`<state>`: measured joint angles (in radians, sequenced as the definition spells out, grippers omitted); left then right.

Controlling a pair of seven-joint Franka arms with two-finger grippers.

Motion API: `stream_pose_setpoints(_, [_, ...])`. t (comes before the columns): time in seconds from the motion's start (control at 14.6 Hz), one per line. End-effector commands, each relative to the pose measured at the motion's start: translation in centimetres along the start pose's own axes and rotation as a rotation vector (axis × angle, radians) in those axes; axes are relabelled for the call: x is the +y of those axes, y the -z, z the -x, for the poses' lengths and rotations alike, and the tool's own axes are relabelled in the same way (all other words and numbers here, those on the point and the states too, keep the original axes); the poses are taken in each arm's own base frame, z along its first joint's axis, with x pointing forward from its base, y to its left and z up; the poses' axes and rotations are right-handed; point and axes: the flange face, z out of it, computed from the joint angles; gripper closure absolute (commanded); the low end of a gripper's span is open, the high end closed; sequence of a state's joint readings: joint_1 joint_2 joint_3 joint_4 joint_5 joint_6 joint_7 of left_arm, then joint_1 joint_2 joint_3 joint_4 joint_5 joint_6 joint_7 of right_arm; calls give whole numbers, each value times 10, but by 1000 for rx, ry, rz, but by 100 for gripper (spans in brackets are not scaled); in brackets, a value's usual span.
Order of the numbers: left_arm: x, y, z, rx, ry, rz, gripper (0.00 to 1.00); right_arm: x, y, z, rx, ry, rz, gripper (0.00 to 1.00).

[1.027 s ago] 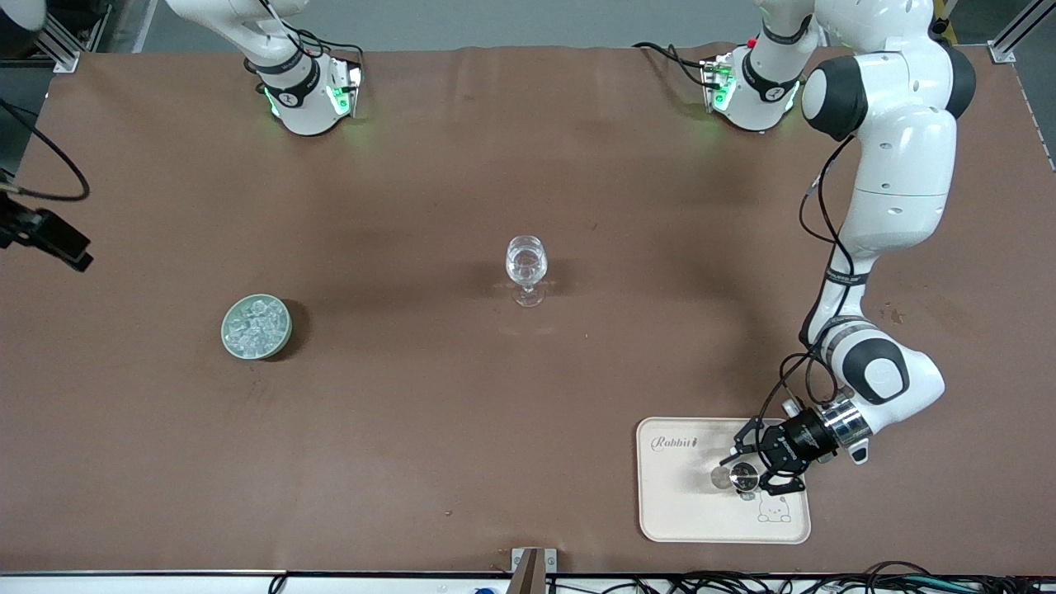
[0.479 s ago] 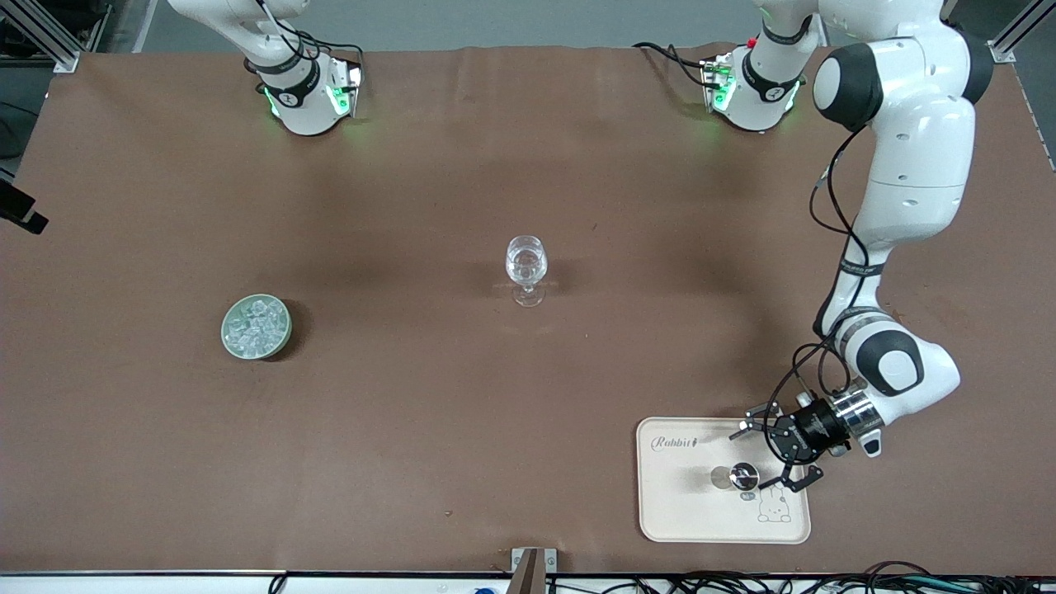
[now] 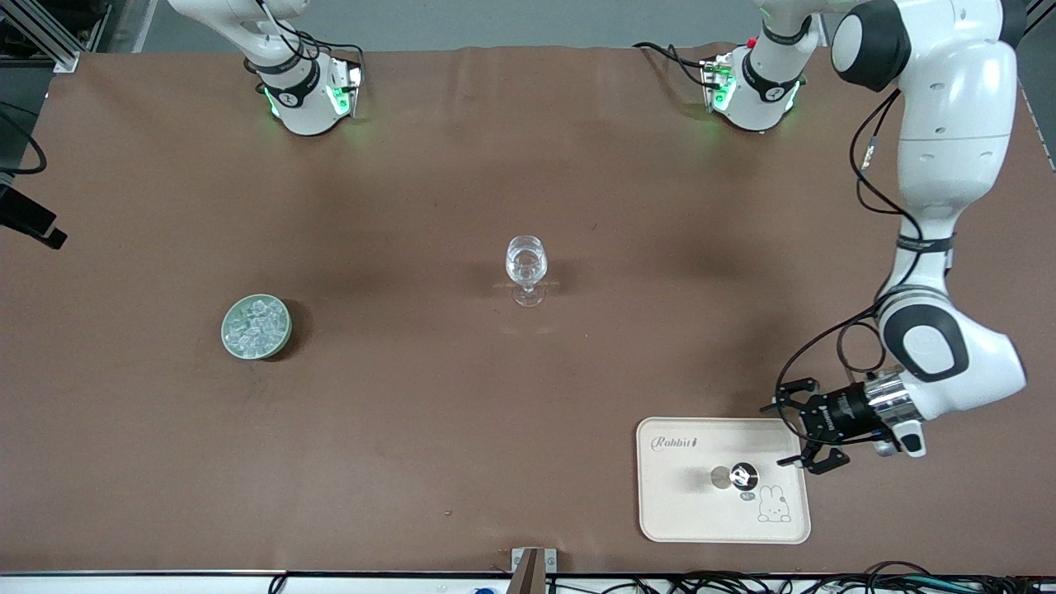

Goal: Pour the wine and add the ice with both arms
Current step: 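Open the left gripper and lift it away from the jigger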

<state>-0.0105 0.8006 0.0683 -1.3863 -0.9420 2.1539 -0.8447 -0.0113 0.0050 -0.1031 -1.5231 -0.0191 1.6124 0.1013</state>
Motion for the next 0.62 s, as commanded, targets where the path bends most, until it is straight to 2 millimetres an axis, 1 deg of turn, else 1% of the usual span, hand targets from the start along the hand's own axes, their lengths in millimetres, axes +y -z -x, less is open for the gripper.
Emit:
stream_pose_setpoints(0.0, [1, 27, 15, 147, -162, -106, 0, -4, 4, 10, 11, 14, -12, 0])
stream_pose_setpoints(0.07, [12, 42, 26, 210, -238, -128, 0, -7, 4, 11, 11, 17, -13, 0])
stream_pose_setpoints(0.21, [19, 54, 37, 270, -307, -154, 0, -7, 4, 11, 10, 16, -12, 0])
stream_pose_setpoints(0.34, [29, 87, 61, 315, -375, -142, 0, -7, 4, 11, 10, 14, -12, 0])
stream_pose_setpoints(0.55, [32, 136, 98, 358, -622, -227, 0, -8, 4, 11, 10, 16, -13, 0])
